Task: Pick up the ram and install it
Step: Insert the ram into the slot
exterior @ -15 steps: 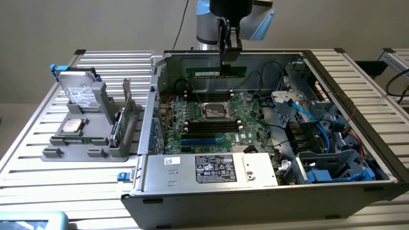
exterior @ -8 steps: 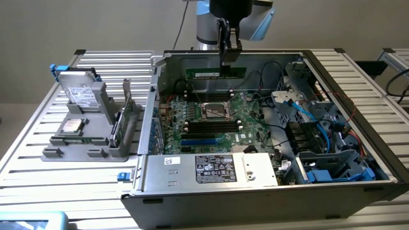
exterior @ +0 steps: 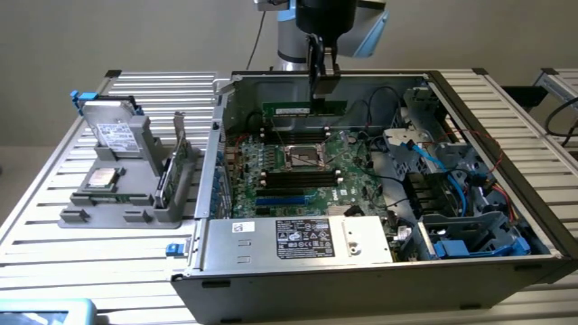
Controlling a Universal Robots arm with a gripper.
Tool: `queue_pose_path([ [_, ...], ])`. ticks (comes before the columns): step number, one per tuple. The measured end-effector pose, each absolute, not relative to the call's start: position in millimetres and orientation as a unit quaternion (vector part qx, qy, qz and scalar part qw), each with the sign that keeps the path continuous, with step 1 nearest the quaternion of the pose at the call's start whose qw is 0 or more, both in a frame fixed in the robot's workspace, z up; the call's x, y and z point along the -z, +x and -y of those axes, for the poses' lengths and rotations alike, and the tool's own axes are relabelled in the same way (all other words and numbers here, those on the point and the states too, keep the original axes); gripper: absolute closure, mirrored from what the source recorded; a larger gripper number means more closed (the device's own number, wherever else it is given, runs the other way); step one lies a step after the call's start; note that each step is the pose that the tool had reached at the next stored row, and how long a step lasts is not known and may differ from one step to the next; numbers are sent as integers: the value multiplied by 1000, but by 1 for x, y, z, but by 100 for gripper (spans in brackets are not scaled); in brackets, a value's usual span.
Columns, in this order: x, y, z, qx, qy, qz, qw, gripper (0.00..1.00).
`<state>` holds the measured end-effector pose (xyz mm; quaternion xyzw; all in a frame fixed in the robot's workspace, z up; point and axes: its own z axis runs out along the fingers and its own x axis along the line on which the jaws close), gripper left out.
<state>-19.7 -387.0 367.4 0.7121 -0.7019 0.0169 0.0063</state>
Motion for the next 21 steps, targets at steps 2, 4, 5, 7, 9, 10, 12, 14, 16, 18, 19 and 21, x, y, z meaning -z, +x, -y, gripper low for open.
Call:
queue_pose_path([
  [2,-365,-20,386,-17,712,702,6,87],
  [4,-362,-19,384,-17,711,703,6,87],
  [5,-361,-19,382,-17,711,703,6,87],
  [7,-358,-18,380,-17,711,703,7,87],
  [9,-356,-17,380,-18,711,703,7,87],
  [10,-355,-17,380,-18,711,703,8,87],
  [12,-352,-16,380,-19,710,704,9,87],
  [14,-351,-16,380,-21,709,705,11,87],
  [16,-349,-16,380,-25,708,705,14,87],
  [18,-348,-16,380,-26,708,706,15,87],
  [19,-348,-16,380,-26,708,706,15,87],
  [21,-348,-16,381,-26,708,706,15,87],
])
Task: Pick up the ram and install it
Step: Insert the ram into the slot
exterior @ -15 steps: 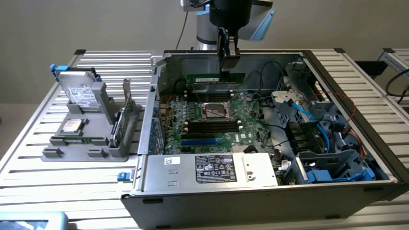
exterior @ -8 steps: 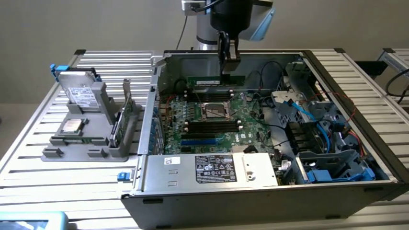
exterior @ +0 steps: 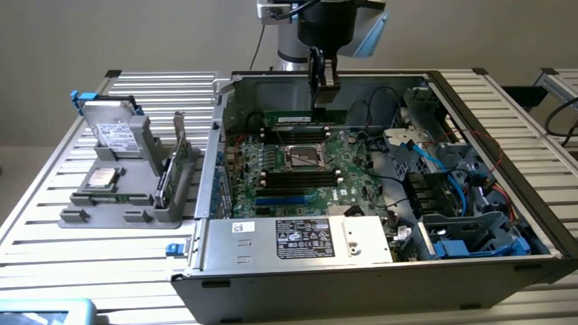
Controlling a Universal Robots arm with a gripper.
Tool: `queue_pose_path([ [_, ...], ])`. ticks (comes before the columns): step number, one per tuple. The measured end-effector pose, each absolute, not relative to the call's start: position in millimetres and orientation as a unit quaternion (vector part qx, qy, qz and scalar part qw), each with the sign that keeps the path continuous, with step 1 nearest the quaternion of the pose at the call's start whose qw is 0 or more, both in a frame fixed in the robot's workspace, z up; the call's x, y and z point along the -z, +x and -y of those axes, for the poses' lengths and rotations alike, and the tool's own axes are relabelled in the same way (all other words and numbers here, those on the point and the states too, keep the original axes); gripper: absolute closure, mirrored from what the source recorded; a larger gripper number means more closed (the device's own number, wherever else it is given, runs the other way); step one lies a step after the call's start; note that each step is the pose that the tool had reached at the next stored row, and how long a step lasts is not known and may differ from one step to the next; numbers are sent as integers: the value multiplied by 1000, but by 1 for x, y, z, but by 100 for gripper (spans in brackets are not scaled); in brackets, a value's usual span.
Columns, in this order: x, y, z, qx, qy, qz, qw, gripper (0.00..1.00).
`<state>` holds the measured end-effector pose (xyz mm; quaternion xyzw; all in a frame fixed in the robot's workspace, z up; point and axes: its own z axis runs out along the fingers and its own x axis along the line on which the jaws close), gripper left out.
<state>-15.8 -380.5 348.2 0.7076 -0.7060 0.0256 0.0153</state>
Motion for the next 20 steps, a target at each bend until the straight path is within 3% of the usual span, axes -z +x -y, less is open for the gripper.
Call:
queue_pose_path([
  [20,-318,-16,389,-25,708,706,15,87],
])
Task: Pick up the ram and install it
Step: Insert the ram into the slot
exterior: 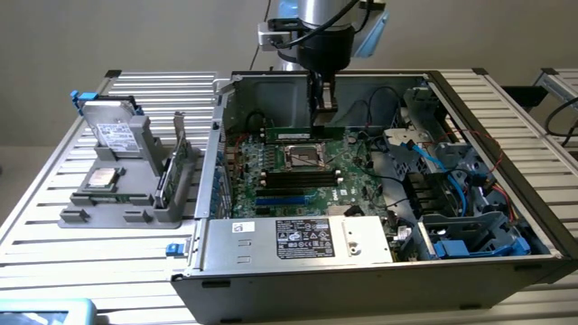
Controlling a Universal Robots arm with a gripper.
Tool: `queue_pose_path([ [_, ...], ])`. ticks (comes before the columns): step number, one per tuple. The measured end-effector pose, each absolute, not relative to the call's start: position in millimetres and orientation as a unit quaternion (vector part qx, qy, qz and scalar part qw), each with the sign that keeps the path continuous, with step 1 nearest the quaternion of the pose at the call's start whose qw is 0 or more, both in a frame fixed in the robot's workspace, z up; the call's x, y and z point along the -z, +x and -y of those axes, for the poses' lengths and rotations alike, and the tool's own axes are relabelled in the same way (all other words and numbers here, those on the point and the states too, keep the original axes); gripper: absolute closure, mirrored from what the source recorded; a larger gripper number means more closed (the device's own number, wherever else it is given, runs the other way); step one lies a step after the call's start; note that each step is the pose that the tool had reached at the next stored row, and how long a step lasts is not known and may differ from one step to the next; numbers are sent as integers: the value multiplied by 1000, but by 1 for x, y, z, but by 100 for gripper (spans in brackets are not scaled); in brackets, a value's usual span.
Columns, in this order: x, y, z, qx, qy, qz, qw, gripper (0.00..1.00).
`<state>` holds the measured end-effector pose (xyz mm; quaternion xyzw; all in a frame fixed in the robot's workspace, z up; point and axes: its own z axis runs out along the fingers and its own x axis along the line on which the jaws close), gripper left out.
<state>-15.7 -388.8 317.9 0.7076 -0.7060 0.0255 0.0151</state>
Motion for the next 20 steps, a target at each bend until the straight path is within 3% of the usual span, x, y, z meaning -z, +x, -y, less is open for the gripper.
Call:
queue_pose_path([
  [20,-284,-16,394,-27,708,706,18,87],
])
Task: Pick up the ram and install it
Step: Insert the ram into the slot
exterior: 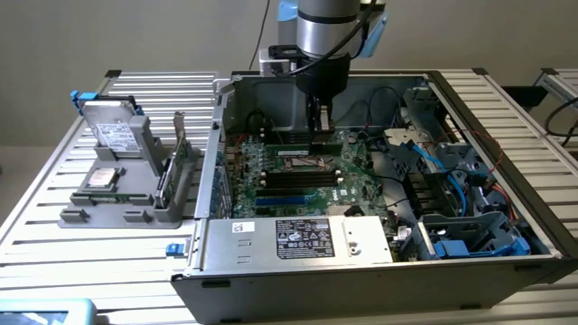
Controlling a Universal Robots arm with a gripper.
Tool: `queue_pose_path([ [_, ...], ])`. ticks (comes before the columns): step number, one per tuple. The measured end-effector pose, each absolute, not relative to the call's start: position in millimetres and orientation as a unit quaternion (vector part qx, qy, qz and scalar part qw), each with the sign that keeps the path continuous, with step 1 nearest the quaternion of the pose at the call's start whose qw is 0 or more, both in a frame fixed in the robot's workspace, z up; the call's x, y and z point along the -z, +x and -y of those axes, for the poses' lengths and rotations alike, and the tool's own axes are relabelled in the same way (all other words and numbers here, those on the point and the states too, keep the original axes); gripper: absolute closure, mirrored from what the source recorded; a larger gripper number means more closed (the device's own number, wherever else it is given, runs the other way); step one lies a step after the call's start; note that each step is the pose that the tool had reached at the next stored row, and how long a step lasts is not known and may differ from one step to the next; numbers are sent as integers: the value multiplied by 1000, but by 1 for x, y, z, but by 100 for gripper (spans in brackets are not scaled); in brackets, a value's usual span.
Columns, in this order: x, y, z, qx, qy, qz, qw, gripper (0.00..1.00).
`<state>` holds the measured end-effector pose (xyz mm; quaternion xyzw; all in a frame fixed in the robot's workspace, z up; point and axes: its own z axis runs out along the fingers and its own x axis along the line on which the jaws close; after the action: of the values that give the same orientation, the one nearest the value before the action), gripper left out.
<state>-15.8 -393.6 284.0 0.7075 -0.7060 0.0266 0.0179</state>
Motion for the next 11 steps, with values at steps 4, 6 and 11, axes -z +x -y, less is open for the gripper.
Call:
queue_pose_path([
  [4,-281,-15,393,-31,707,706,25,87],
  [6,-278,-15,392,-31,707,706,26,87],
  [11,-272,-15,392,-31,708,705,26,87],
])
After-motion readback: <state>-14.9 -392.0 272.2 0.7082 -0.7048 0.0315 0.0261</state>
